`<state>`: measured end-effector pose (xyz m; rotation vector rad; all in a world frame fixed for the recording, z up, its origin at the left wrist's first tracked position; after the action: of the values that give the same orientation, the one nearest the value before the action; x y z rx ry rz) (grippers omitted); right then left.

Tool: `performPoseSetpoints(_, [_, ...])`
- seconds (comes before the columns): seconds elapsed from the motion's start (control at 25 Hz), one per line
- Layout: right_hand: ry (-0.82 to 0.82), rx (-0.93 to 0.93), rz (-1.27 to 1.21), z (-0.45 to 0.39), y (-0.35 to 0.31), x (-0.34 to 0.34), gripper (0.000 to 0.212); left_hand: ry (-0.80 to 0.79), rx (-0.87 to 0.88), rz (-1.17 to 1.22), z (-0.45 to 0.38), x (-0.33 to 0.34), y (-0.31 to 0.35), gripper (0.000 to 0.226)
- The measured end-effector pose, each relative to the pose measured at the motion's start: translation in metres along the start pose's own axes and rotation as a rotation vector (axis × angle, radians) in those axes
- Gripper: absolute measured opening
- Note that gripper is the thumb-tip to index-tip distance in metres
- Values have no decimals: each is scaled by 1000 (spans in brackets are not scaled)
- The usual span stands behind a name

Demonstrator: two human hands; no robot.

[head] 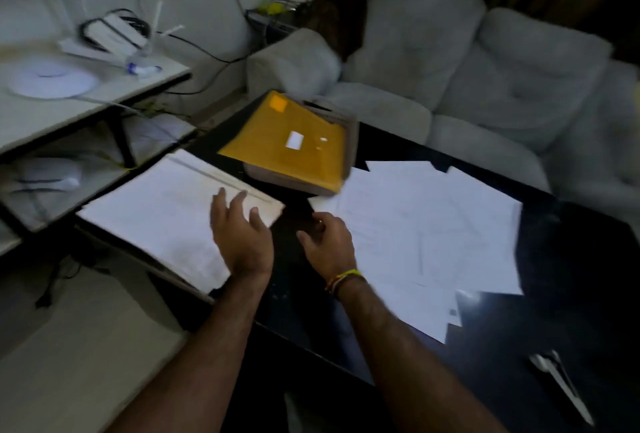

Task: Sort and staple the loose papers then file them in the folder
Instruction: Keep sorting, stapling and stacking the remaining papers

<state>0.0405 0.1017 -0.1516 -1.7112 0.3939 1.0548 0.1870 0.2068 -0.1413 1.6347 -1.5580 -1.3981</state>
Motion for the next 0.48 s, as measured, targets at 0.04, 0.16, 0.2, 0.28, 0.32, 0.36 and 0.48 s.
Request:
performPoseSetpoints(0.04, [79,21,25,7,20,-18,49,-81,56,62,22,21,18,29])
performPoseSetpoints(0.16, [180,201,186,27,82,-63,53,-318,207,181,92,76,54,19])
performPoseSetpoints(0.2, [184,279,234,31,101,-73,55,-375,252,167,110,88,55,19])
performPoseSetpoints(0.28, [188,431,289,38,129,-88,57,-439,354,52,133,104,50,20])
performPoseSetpoints(0.32, [193,491,311,37,137,-93,58,-457,378,-13,135,110,47,22])
performPoseSetpoints(0.36, [194,544,330,34,143,-94,60,-468,381,-74,136,113,45,23])
performPoseSetpoints(0.48, [119,714,358,14,151,-92,72,-507,418,-179,137,120,48,29])
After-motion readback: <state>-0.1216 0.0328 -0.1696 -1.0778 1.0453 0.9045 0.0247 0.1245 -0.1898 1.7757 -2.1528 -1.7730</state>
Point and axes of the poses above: each hand's wrist, its own z-axis away from the middle knuckle, its own x-axis out of the palm, y = z × x, the point moved 6 cm from there along -z, towards the middle knuckle, and after that the axes turned 9 degrees about z, right-handed, at the moved point
